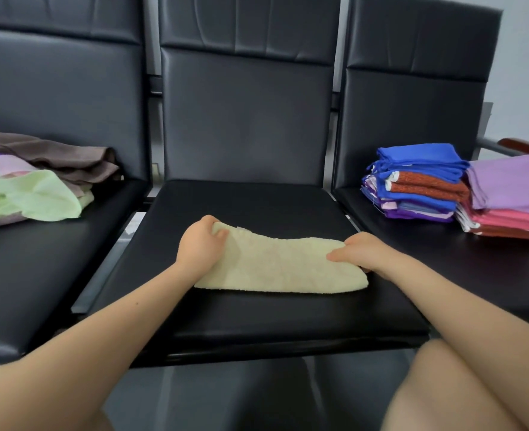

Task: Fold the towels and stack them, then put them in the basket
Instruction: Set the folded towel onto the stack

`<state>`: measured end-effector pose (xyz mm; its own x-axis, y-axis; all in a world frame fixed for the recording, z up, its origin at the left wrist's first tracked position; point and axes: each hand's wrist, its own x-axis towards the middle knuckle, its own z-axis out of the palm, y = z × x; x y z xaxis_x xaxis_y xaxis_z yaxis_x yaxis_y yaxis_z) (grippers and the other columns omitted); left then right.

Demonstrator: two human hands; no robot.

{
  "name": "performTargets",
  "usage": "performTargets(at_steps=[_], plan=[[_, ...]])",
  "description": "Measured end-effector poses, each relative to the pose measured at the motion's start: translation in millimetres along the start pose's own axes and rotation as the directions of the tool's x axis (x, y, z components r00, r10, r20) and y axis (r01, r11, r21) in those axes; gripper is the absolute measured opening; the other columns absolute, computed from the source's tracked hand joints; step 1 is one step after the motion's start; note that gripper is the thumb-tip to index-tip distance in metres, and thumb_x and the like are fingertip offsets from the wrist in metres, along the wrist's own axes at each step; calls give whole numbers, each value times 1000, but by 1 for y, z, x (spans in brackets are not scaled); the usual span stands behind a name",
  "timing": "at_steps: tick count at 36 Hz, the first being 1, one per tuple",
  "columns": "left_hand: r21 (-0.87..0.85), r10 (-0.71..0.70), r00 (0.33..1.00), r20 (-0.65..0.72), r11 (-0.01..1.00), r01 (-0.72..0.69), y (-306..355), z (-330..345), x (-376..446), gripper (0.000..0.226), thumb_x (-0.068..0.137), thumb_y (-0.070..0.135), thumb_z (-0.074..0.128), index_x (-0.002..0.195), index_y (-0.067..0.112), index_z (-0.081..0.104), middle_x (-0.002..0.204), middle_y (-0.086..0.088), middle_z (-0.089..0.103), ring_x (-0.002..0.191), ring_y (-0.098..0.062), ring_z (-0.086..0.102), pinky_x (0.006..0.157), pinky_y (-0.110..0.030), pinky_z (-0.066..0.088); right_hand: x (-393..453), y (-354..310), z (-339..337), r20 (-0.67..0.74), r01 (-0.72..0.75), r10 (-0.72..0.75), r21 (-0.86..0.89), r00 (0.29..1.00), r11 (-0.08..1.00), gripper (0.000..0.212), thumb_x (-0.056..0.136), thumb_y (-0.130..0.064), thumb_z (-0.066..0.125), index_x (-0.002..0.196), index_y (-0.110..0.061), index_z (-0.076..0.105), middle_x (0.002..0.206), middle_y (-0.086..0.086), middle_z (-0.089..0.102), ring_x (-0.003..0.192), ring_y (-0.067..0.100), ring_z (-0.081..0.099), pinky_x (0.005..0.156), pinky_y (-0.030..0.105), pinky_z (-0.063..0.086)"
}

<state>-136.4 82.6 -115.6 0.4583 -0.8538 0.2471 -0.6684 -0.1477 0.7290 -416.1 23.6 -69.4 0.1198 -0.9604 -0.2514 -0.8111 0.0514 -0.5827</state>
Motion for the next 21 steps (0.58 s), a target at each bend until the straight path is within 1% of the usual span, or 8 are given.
performTargets(at_steps=[2, 4, 8, 11, 15, 17, 19, 21], plan=[[-23, -18, 999, -36, 1000, 17, -3, -2, 1, 18, 95, 24, 48, 103, 10, 56, 90, -2, 59, 79, -18, 51, 56, -22, 36, -1, -6, 1, -22, -31, 34, 133, 999, 991, 26, 86, -28, 70, 97, -7, 58, 80, 3, 53, 67, 15, 51, 53, 25, 37], [-48, -37, 998, -60, 998, 34, -4, -5, 2, 19, 96, 23, 48, 105, 9, 56, 89, -1, 57, 79, -17, 50, 56, -22, 33, -2, -10, 4, -26, -74, 84, 264, 996, 962, 33, 86, -27, 71, 108, -8, 57, 85, 2, 53, 70, 13, 51, 51, 24, 37], [-35, -79, 997, -8, 996, 79, -4, -13, 6, 23, 95, 23, 46, 114, 11, 53, 92, 2, 54, 84, -17, 50, 58, -26, 34, -3, -20, 13, -19, -94, 104, 306, 994, 947, 40, 86, -25, 72, 118, -9, 56, 93, 3, 54, 73, 15, 52, 50, 25, 38], [49, -84, 993, 89, 996, 80, -3, -22, 9, 28, 95, 24, 49, 122, 15, 51, 99, 3, 51, 87, -17, 50, 67, -27, 38, -2, -33, 18, -46, -78, 115, 488, 992, 869, 46, 87, -20, 71, 127, -8, 54, 113, 8, 55, 97, 22, 54, 72, 31, 48], [80, -106, 984, 141, 992, 96, -8, -35, 15, 31, 94, 22, 48, 125, 16, 52, 109, -1, 56, 92, -18, 54, 76, -30, 44, 0, -52, 24, -108, -19, 116, 647, 987, 762, 42, 90, -21, 66, 128, -6, 56, 126, 13, 59, 112, 27, 57, 98, 40, 48], [38, -162, 975, 150, 987, 158, -13, -45, 17, 28, 94, 22, 49, 121, 16, 53, 108, -4, 60, 93, -22, 61, 79, -35, 52, -2, -65, 31, -117, 23, 81, 691, 990, 723, 39, 91, -19, 65, 127, -8, 58, 125, 12, 60, 115, 27, 58, 102, 43, 47], [12, -210, 965, 158, 977, 211, -16, -53, 18, 22, 94, 21, 47, 114, 17, 54, 102, -4, 61, 89, -23, 64, 71, -33, 55, -4, -78, 38, -119, 57, 42, 718, 992, 694, 36, 91, -16, 64, 126, -9, 59, 123, 11, 62, 114, 26, 59, 102, 43, 47], [-13, -243, 956, 168, 969, 248, -21, -61, 18, 18, 95, 21, 45, 110, 18, 55, 97, -3, 60, 84, -19, 62, 60, -27, 51, -7, -95, 48, -89, 53, 16, 719, 996, 693, 37, 91, -17, 64, 127, -11, 59, 120, 10, 62, 110, 26, 60, 100, 42, 49]])
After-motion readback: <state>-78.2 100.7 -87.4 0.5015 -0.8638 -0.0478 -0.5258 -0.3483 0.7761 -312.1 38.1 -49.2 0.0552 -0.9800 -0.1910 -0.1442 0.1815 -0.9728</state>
